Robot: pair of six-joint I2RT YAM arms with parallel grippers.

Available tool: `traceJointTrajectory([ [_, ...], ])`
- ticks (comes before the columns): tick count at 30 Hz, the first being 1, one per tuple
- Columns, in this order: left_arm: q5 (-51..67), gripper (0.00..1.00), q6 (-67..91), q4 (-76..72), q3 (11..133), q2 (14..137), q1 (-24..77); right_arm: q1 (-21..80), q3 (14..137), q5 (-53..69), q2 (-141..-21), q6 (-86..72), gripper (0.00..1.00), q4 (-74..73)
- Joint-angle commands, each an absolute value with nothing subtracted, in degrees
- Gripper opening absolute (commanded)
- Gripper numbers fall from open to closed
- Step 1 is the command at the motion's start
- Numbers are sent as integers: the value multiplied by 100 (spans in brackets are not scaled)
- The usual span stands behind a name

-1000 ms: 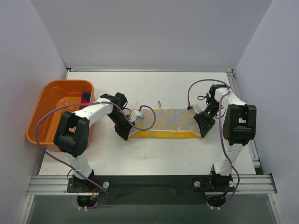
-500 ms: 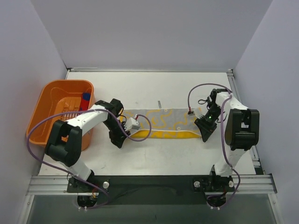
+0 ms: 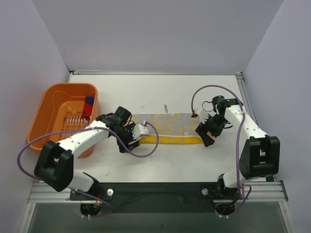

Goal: Roll the towels
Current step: Flatten the towel

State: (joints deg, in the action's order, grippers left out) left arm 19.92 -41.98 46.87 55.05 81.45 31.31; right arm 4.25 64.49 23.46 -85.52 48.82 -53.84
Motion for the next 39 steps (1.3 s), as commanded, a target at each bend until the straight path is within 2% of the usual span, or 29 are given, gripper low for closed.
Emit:
traceJointTrajectory([
  [1, 1653, 77, -3964, 3780, 5292, 8051, 3287, 773, 6092, 1820, -8710, 4676, 78, -4844],
  [7, 1214, 77, -3859, 3367, 5238, 8375, 3682, 958, 5634, 1276, -8939, 4878, 66, -4316],
  [10, 1064, 75, -3771, 3182, 5221, 8525, 3726, 984, 5581, 1178, -8930, 4808, 51, -4175],
  [11, 985, 74, -3762, 3121, 5221, 8551, 3744, 984, 5598, 1169, -8973, 4773, 41, -4175],
  [17, 686, 67, -3841, 2963, 5229, 8754, 3762, 1002, 5607, 1187, -9017, 4729, 16, -4175],
  [20, 677, 59, -3788, 2962, 5326, 8815, 3762, 1002, 5607, 1187, -9018, 4720, 10, -4184],
  [22, 677, 48, -3753, 2962, 5335, 8772, 3762, 1002, 5599, 1187, -9009, 4711, 6, -4184],
  [24, 651, 42, -3797, 2979, 5309, 8702, 3762, 1002, 5599, 1178, -8983, 4737, 0, -4192],
  [25, 650, 36, -3823, 2997, 5291, 8649, 3762, 993, 5599, 1178, -8982, 4729, 0, -4184],
  [27, 642, 31, -3885, 3111, 5247, 8578, 3762, 993, 5599, 1178, -8982, 4711, 0, -4192],
  [28, 633, 23, -3902, 3155, 5221, 8526, 3770, 984, 5599, 1178, -8982, 4711, 0, -4201],
  [31, 598, 10, -3938, 3339, 5194, 8455, 3762, 976, 5599, 1204, -8991, 4685, 0, -4192],
  [32, 580, 1, -3929, 3427, 5220, 8420, 3753, 967, 5590, 1213, -8948, 4693, 0, -4192],
  [39, 1203, 0, -4350, 3867, 4835, 7402, 3735, 861, 5292, 1292, -8473, 4983, 0, -4298],
])
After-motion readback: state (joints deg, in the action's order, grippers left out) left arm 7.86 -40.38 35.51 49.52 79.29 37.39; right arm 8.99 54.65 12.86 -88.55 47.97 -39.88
